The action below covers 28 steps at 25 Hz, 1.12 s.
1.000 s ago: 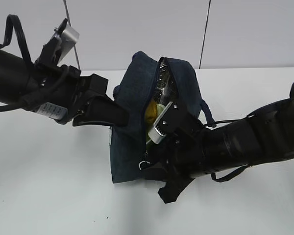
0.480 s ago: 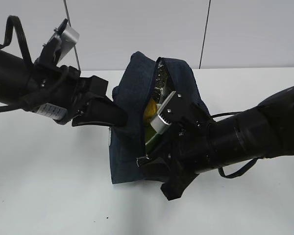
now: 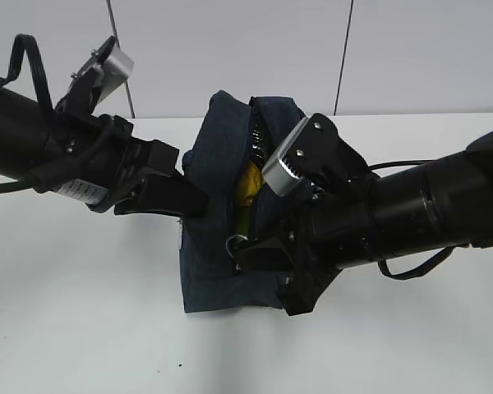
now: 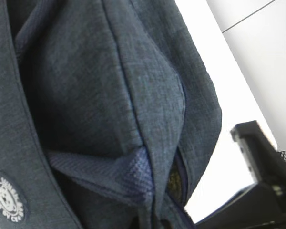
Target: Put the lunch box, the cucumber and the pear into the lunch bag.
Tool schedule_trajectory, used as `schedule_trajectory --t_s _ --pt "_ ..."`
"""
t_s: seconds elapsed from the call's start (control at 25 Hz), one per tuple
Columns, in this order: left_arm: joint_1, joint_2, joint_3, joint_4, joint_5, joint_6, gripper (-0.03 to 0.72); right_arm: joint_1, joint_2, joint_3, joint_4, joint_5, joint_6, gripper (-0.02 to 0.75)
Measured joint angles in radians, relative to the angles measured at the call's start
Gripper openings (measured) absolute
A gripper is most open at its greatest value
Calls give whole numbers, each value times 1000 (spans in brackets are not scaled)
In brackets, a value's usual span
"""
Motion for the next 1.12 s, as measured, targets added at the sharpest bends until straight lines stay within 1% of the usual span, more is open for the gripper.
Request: schedule_trajectory --t_s 0.16,0.4,0.48,0.68,0.92,1.04,1.12 --pt "0 0 0 14 2 5 97 0 -29 0 2 -8 0 6" --pt "-2 0 0 28 42 19 312 0 -42 0 21 -32 2 6" --pt "-2 0 0 43 54 20 344 0 -42 0 41 -34 2 6" --pt "-2 0 0 49 64 22 359 0 -42 0 86 -36 -6 6" --pt "-2 0 0 49 47 23 359 0 -80 0 97 -29 -7 6" --pt "-2 0 0 49 28 32 336 0 -110 0 99 -29 -7 6" --pt "-2 4 0 38 25 45 301 0 -121 0 103 -29 -7 6"
